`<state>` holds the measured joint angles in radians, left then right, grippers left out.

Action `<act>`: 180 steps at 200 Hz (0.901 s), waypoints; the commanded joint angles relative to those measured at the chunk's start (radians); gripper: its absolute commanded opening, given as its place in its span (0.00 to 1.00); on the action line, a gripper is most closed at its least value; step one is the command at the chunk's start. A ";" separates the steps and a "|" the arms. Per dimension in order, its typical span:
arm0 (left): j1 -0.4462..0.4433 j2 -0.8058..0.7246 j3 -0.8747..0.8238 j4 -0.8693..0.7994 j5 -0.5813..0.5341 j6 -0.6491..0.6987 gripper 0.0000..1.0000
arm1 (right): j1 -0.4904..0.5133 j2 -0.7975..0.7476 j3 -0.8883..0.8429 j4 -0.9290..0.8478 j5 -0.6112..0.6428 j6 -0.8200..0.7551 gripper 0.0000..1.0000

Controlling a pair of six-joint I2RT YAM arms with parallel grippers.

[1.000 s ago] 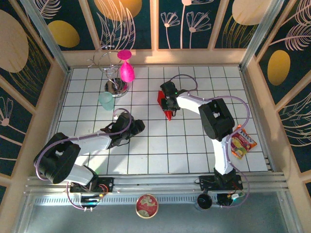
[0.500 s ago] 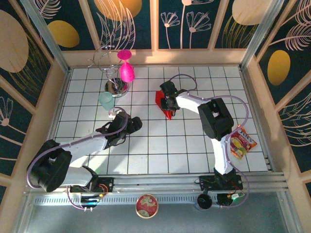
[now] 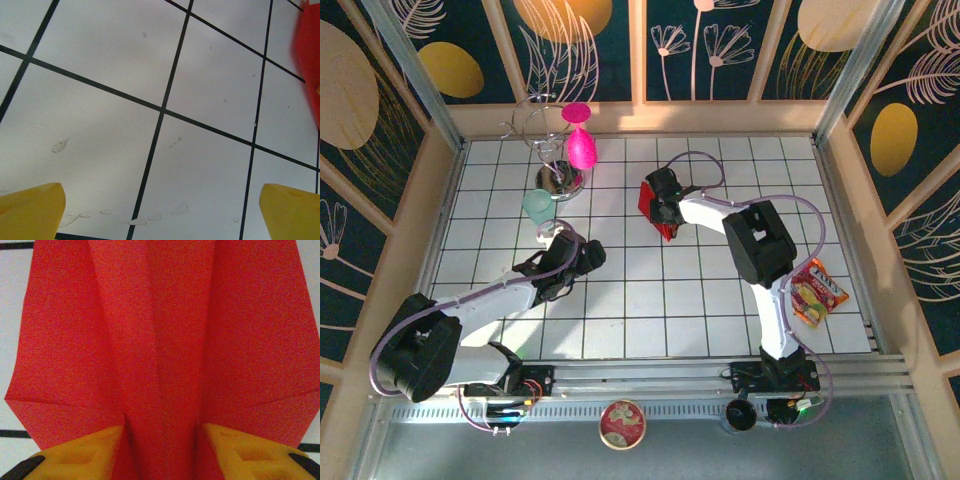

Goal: Fold a paper plane with a square sheet of paper (pick it up from the middle)
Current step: Move the paper plane to the top-center of the table, then reset both arms

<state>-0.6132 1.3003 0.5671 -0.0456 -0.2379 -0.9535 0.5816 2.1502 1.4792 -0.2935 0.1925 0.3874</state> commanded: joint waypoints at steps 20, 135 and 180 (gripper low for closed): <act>0.019 -0.031 0.038 -0.076 -0.059 0.021 0.99 | -0.004 0.052 -0.012 -0.092 0.032 0.024 0.44; 0.089 -0.251 0.056 0.070 -0.526 0.293 0.99 | -0.138 -0.608 -0.327 0.170 0.111 -0.035 0.78; 0.175 -0.312 -0.113 0.289 -0.645 0.451 0.99 | -0.259 -0.836 -0.644 0.400 0.381 -0.103 0.99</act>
<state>-0.4725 1.0138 0.5385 0.0864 -0.7631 -0.6308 0.3752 1.3716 0.9558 -0.0372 0.3893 0.3347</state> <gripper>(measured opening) 0.988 0.985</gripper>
